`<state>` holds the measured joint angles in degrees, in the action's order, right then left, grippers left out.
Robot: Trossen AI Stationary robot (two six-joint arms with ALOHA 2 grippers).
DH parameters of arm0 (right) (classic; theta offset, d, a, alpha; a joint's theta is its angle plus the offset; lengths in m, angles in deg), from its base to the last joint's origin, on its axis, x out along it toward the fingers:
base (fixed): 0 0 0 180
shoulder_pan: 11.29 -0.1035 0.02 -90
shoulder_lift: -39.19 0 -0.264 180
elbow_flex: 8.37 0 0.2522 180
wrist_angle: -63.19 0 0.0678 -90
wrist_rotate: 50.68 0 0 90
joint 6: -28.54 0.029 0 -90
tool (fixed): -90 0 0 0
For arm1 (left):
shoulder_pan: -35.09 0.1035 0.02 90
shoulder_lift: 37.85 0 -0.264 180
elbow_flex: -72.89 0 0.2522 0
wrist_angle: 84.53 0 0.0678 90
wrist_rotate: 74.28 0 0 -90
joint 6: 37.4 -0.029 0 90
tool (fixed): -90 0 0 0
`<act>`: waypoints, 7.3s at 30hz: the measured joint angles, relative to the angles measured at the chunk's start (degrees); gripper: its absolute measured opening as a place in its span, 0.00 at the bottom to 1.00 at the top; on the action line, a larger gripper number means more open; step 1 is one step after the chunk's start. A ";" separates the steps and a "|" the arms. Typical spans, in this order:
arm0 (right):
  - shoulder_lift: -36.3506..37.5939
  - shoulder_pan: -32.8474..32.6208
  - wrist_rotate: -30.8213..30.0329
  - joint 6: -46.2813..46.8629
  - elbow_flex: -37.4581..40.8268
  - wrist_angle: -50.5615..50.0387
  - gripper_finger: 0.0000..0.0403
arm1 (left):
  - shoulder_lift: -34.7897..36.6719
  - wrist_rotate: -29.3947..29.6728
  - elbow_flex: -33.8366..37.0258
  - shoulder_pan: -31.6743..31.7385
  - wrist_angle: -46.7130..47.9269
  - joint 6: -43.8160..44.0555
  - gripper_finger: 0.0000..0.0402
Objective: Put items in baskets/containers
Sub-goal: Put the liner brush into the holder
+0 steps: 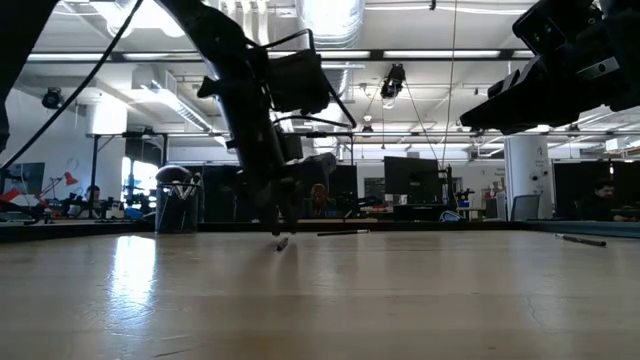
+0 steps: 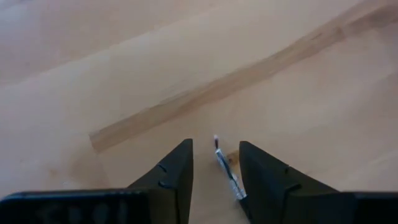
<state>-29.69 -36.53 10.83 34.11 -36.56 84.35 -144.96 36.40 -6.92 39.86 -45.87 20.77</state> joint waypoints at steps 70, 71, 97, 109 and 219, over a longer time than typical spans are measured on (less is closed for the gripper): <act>0.00 -0.02 -0.02 0.46 0.00 0.09 0.02 | -2.31 2.02 0.58 -2.14 0.12 -12.33 0.02; 0.00 -0.02 -0.02 0.46 0.00 0.09 0.02 | -2.25 2.11 0.58 -2.14 0.07 -12.34 0.02; -0.01 -0.02 -0.02 3.65 2.09 2.70 0.02 | 3.88 8.63 0.58 -6.83 -12.14 -17.89 0.00; 0.01 0.02 -0.19 5.87 2.78 6.46 0.08 | 4.40 13.73 0.71 -11.14 -31.54 -27.55 0.00; -24.94 19.85 22.82 5.05 -16.37 -17.55 0.24 | 4.18 0.20 7.24 -15.43 -15.25 -24.76 0.24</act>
<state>-54.63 -16.68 33.65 39.15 -52.94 66.80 -140.78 36.60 0.33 24.43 -61.12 -4.00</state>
